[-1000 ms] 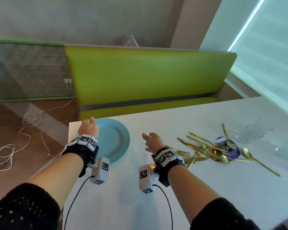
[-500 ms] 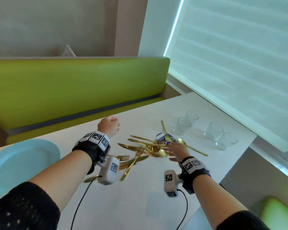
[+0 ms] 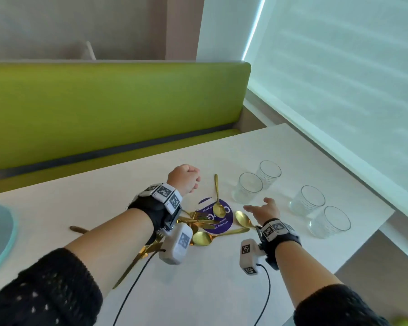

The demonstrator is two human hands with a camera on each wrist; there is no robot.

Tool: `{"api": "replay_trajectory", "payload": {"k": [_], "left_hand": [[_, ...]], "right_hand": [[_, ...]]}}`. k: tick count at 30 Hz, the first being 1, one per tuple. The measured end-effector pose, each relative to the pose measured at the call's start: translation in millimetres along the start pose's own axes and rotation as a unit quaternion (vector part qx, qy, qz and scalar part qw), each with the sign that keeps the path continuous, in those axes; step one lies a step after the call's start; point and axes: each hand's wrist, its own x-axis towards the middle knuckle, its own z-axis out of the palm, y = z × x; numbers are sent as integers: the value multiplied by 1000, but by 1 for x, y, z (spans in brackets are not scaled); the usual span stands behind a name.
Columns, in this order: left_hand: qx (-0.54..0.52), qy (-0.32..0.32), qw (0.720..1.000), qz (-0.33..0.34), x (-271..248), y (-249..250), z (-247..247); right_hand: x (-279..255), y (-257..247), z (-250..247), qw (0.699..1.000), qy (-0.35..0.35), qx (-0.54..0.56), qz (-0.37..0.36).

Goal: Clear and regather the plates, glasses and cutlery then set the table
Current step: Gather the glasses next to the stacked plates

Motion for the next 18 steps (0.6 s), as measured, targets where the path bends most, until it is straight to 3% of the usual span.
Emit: {"api": "replay_trajectory", "payload": {"k": [9, 14, 18], "left_hand": [[37, -5, 999, -26, 27, -11, 29], [53, -7, 998, -39, 33, -13, 37], [94, -46, 993, -53, 36, -17, 44]], "right_hand": [[41, -8, 30, 995, 32, 85, -45], [53, -8, 37, 993, 44, 75, -80], [56, -12, 34, 993, 32, 55, -100]]}}
